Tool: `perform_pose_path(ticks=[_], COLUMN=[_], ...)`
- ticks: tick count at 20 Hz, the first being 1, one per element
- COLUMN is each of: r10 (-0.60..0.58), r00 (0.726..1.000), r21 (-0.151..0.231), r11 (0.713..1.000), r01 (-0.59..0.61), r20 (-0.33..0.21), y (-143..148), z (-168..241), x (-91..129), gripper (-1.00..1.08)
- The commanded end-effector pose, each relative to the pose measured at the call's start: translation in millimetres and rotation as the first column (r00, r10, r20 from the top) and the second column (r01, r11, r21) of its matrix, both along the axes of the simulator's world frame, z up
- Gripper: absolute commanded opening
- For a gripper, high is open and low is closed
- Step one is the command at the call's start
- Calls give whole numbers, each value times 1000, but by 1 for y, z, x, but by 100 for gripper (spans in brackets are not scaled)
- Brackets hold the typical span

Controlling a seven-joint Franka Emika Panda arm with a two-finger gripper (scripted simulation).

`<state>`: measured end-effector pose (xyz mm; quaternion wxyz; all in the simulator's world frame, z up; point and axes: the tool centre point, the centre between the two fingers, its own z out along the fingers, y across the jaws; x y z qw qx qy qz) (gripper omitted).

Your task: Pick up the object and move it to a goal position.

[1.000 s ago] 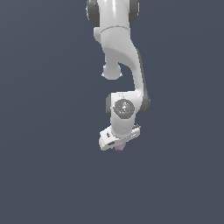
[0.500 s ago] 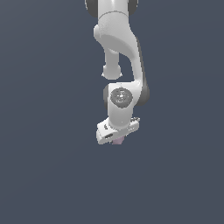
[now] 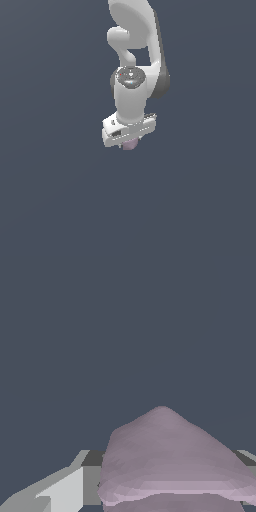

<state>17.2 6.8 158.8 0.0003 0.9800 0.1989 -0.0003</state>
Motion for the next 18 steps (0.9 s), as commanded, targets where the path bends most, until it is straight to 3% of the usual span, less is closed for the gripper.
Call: perform_pose_path(ticks=[1,18], r10=[0,1], r00=[1000,1000], r21=[0,3], r11=[1000,1000], r01=[0,-1], r20=[0,1], y=[-6,-54], z=[24,205], x=[-10,-81], gripper=[-100,-100])
